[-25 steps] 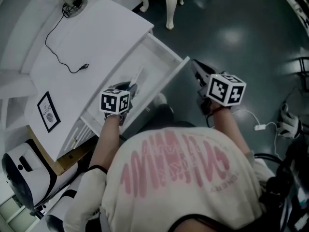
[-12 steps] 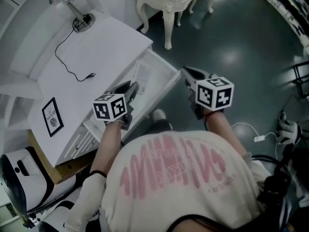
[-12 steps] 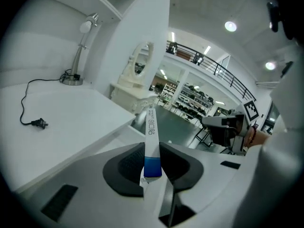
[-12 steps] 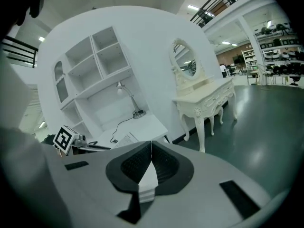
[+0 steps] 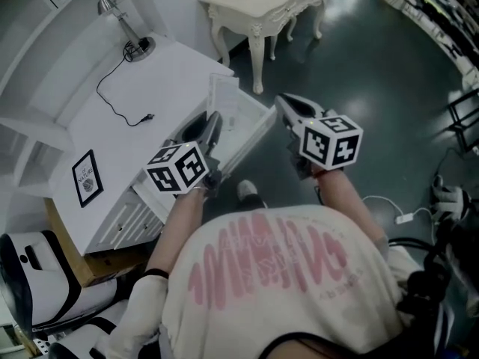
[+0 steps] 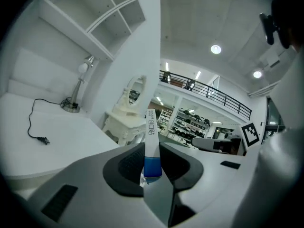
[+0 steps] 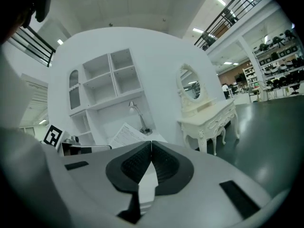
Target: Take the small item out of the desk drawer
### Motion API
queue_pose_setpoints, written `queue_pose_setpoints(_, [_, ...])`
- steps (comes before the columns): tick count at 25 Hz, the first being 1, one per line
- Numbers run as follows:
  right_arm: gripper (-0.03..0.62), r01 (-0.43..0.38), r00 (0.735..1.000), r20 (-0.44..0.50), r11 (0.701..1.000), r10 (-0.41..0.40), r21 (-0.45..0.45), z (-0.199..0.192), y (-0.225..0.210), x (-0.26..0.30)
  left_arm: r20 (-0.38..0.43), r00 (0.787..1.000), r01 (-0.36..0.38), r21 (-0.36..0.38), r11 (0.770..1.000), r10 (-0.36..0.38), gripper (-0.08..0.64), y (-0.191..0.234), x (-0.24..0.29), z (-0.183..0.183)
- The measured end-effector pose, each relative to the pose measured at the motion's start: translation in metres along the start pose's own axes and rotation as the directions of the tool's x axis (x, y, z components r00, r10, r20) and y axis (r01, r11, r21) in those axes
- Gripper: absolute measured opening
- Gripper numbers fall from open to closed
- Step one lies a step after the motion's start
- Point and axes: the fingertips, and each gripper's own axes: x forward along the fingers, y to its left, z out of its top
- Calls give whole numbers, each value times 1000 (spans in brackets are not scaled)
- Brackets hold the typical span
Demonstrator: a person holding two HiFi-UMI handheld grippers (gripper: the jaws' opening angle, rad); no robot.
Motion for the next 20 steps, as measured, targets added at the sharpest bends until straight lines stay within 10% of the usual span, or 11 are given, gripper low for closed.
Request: queue_pose_setpoints(20, [17,-31,1000,4,1000,31,0,-45,50,-111,47,998,-53,42,998,51,117,-69,-105,-48])
